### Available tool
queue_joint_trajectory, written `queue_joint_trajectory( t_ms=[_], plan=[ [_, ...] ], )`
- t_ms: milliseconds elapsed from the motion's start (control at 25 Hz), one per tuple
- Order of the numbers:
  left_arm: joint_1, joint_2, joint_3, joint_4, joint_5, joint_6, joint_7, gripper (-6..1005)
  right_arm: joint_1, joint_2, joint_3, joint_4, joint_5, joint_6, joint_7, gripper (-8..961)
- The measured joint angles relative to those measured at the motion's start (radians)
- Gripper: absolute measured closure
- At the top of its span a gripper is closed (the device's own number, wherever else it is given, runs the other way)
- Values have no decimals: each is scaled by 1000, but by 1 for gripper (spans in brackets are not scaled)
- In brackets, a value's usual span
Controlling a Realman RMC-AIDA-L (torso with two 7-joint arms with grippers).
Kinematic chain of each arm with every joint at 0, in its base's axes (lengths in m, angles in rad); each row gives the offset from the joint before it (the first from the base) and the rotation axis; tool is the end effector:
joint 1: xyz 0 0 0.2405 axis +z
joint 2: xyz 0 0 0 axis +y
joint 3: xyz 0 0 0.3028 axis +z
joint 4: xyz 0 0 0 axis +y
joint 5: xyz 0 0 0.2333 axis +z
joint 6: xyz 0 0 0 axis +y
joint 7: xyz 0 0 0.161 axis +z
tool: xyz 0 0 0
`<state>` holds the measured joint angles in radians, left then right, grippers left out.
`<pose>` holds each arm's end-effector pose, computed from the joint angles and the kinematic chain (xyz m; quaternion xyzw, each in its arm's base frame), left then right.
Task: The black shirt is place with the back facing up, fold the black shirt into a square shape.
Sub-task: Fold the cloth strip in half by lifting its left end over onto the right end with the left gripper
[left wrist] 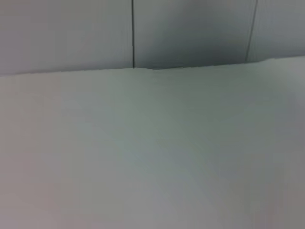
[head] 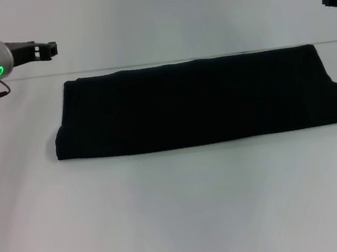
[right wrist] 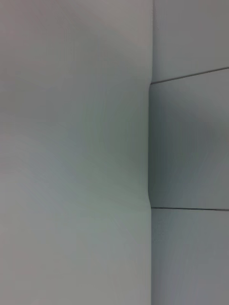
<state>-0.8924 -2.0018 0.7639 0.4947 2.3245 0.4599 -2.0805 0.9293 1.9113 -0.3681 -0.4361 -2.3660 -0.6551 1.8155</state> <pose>-0.2890 0.5687 0.0221 -0.7694 -0.3908 -0.0983 0.4956 0.3067 0.5712 0.0752 -0.7725 0.3903 0.1363 0.4820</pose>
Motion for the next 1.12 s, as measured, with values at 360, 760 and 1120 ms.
queue_joint_trajectory(
  t_ms=[360,760,1120],
  plan=[
    [142,9,-2,269,-25,554,-184,320,-65,-31,-56,-109,0,-371,193,272],
    [328,-10,-2,389,-91,814,-159,47,-192,-33,-59,-158,-1,-597,219,84],
    [360,-37,5,344,-82,715,-92,82,-245,-38,-57,-159,-6,-611,219,67]
  ],
)
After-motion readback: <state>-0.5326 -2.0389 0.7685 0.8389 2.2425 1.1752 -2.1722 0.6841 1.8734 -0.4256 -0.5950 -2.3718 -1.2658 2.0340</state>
